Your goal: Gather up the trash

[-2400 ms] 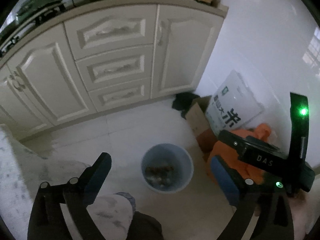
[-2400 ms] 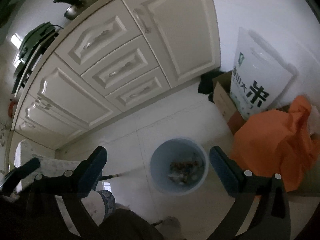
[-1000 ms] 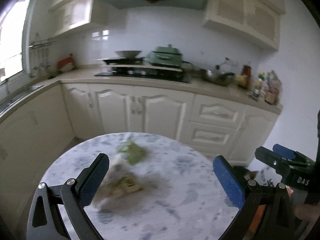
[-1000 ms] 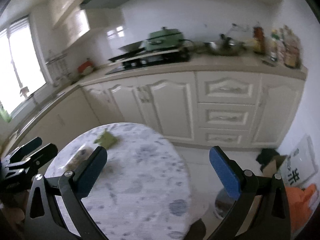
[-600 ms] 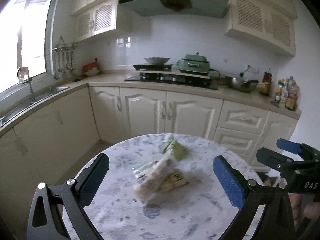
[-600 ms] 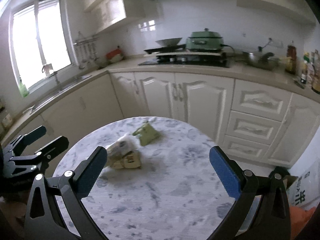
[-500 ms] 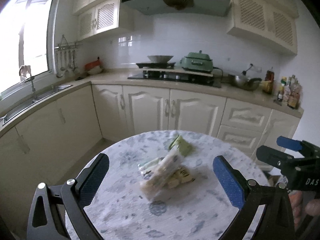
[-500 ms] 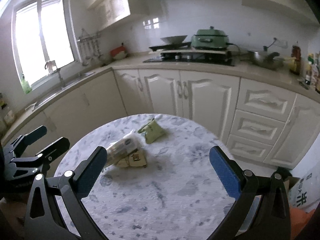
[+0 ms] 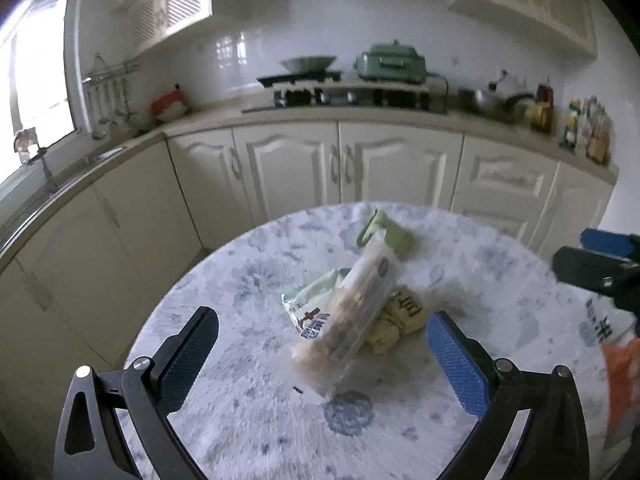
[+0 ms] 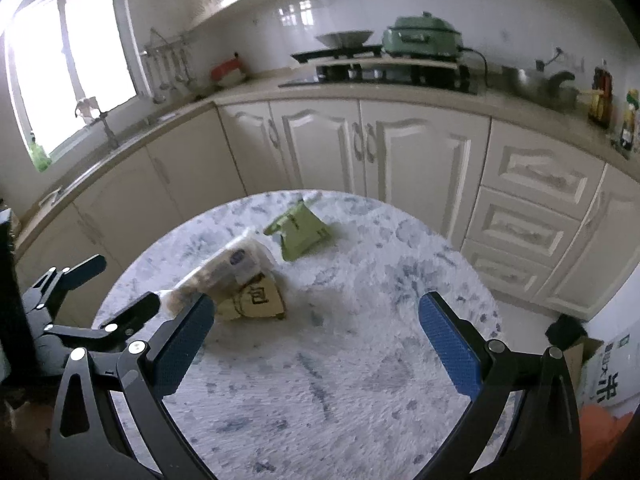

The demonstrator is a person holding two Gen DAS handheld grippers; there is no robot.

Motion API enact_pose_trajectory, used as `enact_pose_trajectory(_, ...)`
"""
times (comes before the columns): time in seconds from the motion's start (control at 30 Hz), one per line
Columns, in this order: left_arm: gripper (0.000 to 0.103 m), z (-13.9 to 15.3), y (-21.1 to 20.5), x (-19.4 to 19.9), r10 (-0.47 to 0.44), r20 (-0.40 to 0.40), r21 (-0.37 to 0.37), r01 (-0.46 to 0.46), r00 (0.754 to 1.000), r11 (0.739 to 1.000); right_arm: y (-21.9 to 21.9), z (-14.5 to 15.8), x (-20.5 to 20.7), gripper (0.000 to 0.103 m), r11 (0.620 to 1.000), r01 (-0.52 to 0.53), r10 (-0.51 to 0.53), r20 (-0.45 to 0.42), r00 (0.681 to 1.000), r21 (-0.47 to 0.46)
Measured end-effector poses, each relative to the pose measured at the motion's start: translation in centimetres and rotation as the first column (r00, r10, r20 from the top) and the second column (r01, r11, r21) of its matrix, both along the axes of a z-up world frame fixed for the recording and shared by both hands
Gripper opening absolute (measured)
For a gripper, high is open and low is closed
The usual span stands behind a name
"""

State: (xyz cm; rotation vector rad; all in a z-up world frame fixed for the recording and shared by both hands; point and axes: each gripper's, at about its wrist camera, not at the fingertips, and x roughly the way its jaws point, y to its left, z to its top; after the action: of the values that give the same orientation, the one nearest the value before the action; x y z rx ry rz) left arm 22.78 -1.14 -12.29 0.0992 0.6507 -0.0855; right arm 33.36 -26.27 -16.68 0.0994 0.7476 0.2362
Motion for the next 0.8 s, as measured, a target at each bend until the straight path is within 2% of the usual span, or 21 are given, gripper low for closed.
enact_pose_trajectory(0.13, 0.102, -2.2, 0.0, 3.8, 0.002, -0.063, 0.005, -0.001, 0.998, 1.0, -0.1, -1.2, 1.1, 0.103, 1.0, 0.009, -0.009, -0.034, 0.999, -0.009)
enact_pose_trajectory(0.27, 0.102, -4.0, 0.5, 7.0, -0.008, -0.117, -0.02, 0.006, 0.993, 1.0, 0.0, -1.9, 2.1, 0.103, 1.0, 0.008, -0.009, -0.055, 0.998, -0.017)
enact_pose_trajectory(0.33, 0.097, -5.0, 0.5, 8.5, -0.019, -0.16, -0.025, 0.015, 0.987, 1.0, 0.1, -2.2, 2.4, 0.103, 1.0, 0.005, -0.006, -0.063, 0.998, -0.022)
enact_pose_trajectory(0.43, 0.08, -5.5, 0.7, 9.7, -0.07, -0.182, -0.088, 0.055, 0.981, 0.995, 0.4, -2.7, 3.0, 0.103, 1.0, -0.002, 0.0, -0.077, 0.997, -0.022)
enact_pose_trajectory(0.5, 0.05, -5.5, 0.8, 9.9, -0.093, -0.177, -0.127, 0.071, 0.98, 0.989, 0.7, -3.0, 3.1, 0.103, 1.0, -0.005, 0.003, -0.083, 0.997, -0.027)
enact_pose_trajectory(0.57, 0.038, -5.6, 1.1, 10.3, -0.079, -0.173, -0.124, 0.058, 0.982, 0.991, 0.9, -3.2, 3.3, 0.103, 1.0, -0.012, 0.01, -0.089, 0.996, -0.023)
enact_pose_trajectory(0.7, 0.026, -5.8, 3.1, 10.5, -0.052, -0.168, -0.186, 0.02, 0.984, 0.982, 1.4, -3.6, 3.4, 0.103, 0.999, -0.027, 0.024, -0.1, 0.995, -0.029)
enact_pose_trajectory(0.8, 0.025, -6.0, 4.8, 9.8, 0.001, -0.155, -0.211, -0.034, 0.988, 0.977, 1.8, -4.1, 3.5, 0.103, 0.999, -0.036, 0.033, -0.108, 0.994, -0.03)
